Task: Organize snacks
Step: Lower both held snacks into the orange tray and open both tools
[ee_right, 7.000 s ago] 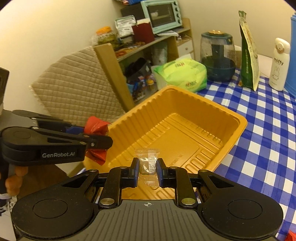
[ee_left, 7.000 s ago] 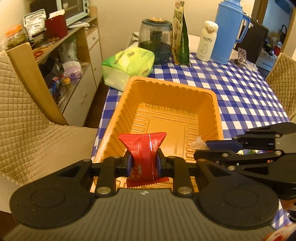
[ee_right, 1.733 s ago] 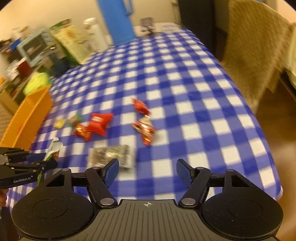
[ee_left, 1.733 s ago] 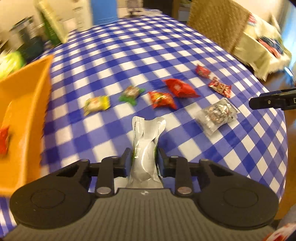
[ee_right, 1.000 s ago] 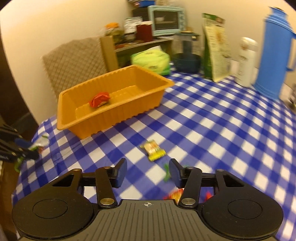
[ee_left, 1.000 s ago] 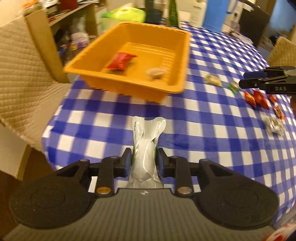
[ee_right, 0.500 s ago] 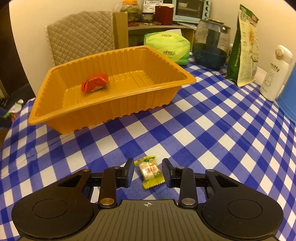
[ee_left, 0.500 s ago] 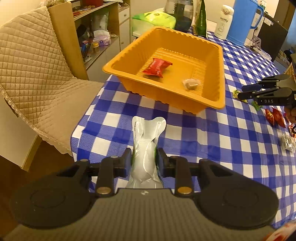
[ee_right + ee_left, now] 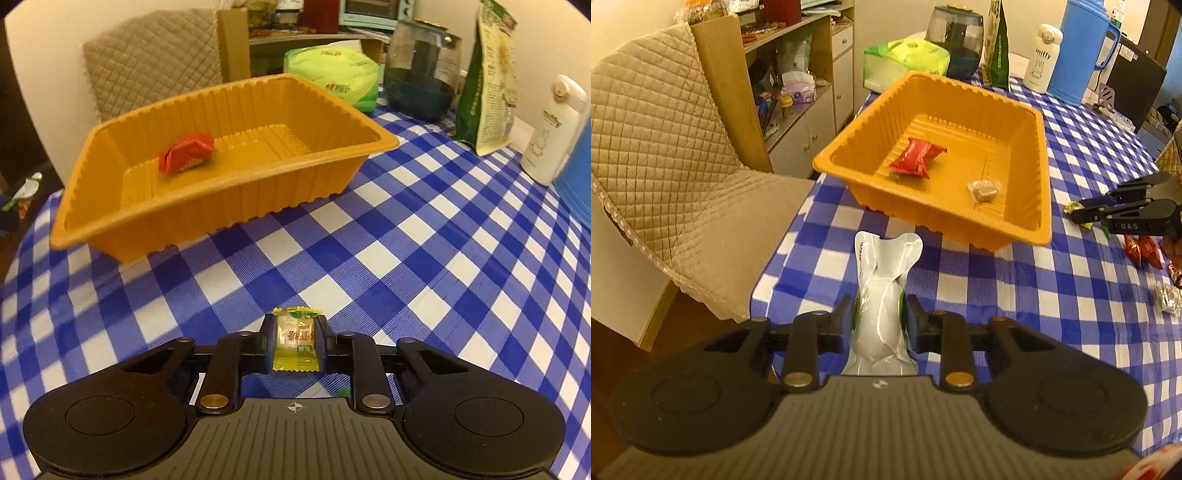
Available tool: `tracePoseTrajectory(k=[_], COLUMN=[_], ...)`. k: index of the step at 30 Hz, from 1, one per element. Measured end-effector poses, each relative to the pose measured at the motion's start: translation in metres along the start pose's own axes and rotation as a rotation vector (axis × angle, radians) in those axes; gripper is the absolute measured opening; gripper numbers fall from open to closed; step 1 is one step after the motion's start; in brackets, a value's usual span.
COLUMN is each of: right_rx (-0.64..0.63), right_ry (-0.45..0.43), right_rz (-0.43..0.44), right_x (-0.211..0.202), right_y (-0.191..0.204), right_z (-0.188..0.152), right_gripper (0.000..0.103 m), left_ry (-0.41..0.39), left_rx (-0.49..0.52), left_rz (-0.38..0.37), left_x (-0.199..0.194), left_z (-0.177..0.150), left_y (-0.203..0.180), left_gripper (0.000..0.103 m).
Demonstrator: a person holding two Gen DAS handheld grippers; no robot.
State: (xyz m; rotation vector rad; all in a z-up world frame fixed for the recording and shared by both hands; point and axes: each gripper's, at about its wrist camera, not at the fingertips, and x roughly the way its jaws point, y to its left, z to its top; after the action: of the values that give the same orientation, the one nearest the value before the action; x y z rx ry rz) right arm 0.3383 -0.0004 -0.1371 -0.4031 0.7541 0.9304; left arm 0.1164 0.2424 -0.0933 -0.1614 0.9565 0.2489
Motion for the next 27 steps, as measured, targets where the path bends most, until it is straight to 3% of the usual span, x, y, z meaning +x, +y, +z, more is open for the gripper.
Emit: tracePoseTrajectory(k=[7,14,21,27], right_rx=[0.154,0.244,0.328,0.352], right_ry=[-0.042,-0.081,-0.131,-0.152], right_rz=[-0.007,0.047,0.100,0.059], right_x=[-0.041,-0.070,-0.066,-0.049], right_y=[0.015,0.050,0.084,0.092], right_z=[0.010,0.030,0.064,0.089], right_gripper=[0.022,0.022,0.022,0.022], left_ry=[-0.032,-0.076,-0.117,-0.118], left_rx=[0.027,0.072,0.134,0.182], left_rz=[-0.005,-0.033,-0.079,-0.111], left_x=[-0.010,-0.017,-0.010,0.006], left_z=[0.021,0.051,0.086,0.114], left_y=[0.001,-0.004,-0.017,-0.029], left_gripper=[0.027,0.027,0.027,0.027])
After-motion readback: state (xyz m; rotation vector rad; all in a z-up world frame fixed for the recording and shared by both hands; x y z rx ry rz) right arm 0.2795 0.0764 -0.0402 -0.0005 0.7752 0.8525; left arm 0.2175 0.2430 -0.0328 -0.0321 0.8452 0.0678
